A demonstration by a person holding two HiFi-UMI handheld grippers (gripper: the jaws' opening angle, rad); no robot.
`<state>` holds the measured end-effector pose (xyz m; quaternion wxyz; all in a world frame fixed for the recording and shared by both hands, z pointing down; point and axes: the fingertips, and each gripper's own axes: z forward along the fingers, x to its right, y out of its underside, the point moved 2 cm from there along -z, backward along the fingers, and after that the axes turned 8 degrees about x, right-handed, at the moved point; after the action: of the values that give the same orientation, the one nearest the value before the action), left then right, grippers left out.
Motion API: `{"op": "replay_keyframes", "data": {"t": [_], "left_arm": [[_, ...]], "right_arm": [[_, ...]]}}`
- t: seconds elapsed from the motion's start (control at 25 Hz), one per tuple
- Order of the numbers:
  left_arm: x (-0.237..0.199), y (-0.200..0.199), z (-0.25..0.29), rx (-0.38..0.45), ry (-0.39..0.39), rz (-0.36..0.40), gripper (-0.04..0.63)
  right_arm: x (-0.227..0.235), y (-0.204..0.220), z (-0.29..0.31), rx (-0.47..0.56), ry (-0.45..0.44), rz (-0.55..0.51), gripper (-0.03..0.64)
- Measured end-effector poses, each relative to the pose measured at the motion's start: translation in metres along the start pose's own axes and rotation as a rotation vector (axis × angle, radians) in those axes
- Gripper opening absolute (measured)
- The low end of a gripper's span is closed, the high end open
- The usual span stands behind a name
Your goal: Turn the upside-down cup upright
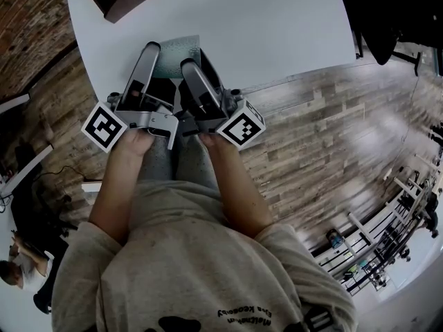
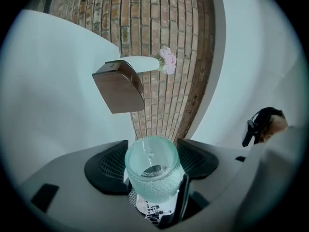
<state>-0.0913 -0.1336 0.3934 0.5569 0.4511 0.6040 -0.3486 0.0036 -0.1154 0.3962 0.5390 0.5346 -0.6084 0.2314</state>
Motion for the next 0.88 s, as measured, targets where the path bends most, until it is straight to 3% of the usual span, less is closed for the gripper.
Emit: {"op": "replay_keyframes", "data": {"t": [0.88], "left_arm": [[-0.013,-0.008,0.000,-0.008,-0.002,-0.040,0.313]], "right_arm": [[0.007,0.006,0.001,-0.042,0.032,-0.042,0.371]]}}
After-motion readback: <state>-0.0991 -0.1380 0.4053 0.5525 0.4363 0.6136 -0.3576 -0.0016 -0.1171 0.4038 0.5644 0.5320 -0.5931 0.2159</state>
